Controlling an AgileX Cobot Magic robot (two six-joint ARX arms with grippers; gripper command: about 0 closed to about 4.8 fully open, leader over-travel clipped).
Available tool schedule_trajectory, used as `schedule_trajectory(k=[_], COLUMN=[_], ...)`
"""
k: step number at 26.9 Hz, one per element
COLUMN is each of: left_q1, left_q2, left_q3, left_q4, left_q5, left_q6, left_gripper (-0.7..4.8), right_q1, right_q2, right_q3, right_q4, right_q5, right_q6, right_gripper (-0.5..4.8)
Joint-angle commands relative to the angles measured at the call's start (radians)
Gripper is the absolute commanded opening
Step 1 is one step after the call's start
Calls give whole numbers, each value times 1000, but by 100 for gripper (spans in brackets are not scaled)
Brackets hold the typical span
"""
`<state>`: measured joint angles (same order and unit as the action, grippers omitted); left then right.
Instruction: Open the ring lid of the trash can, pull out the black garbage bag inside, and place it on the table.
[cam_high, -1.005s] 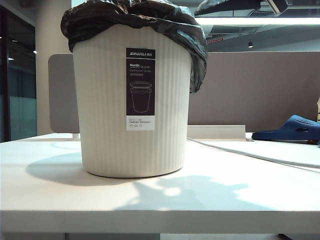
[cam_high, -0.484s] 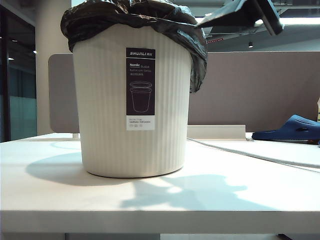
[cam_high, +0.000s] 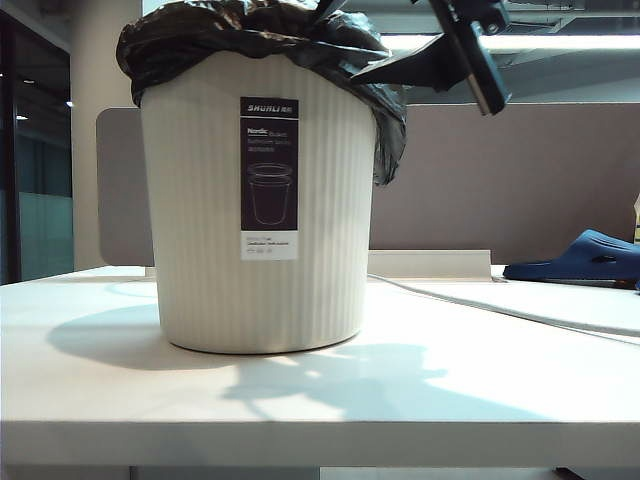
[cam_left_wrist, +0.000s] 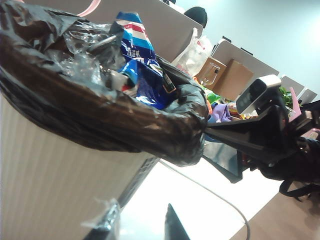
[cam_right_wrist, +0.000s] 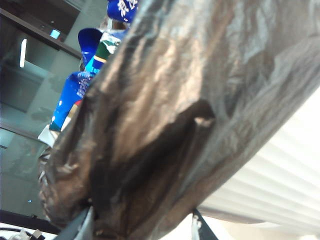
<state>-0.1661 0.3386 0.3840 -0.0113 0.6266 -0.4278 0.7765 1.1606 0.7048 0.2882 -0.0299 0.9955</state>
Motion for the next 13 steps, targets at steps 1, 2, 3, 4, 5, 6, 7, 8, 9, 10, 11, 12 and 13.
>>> schedule_trajectory(k=[1,2,3,4,5,6,7,8,9,10,11,12,13], left_q1=[-2,-2,-2,-2,-2,-2,-2,-2,-2,-2,-2,-2,-2], left_q2=[0,0,0,0,0,0,0,0,0,0,0,0,0], left_q3=[0,0,0,0,0,0,0,0,0,0,0,0,0], left_q4=[17,16,13,13,12,12,11,9,6,5,3,2,-2], left_q5=[6,6,6,6,6,6,6,6,6,6,6,6,6], left_q6=[31,36,37,40,57,58,58,58,58,58,58,58,58], left_gripper=[117,117,117,117,117,117,117,117,117,117,117,117,117], right_q1=[1,2,2,2,2,2,2,2,2,2,2,2,2], right_q2=[16,16,15,15,15,15,16,16,16,16,19,20,25], right_q3=[4,4,4,4,4,4,4,4,4,4,4,4,4], right_q4=[25,29,39,44,54,61,73,80,87,88,90,90,91], right_q5=[2,2,2,2,2,2,2,2,2,3,4,4,5], right_q6=[8,8,8,8,8,8,8,8,11,16,23,25,26], right_gripper=[243,243,242,242,242,242,242,241,238,238,238,234,204])
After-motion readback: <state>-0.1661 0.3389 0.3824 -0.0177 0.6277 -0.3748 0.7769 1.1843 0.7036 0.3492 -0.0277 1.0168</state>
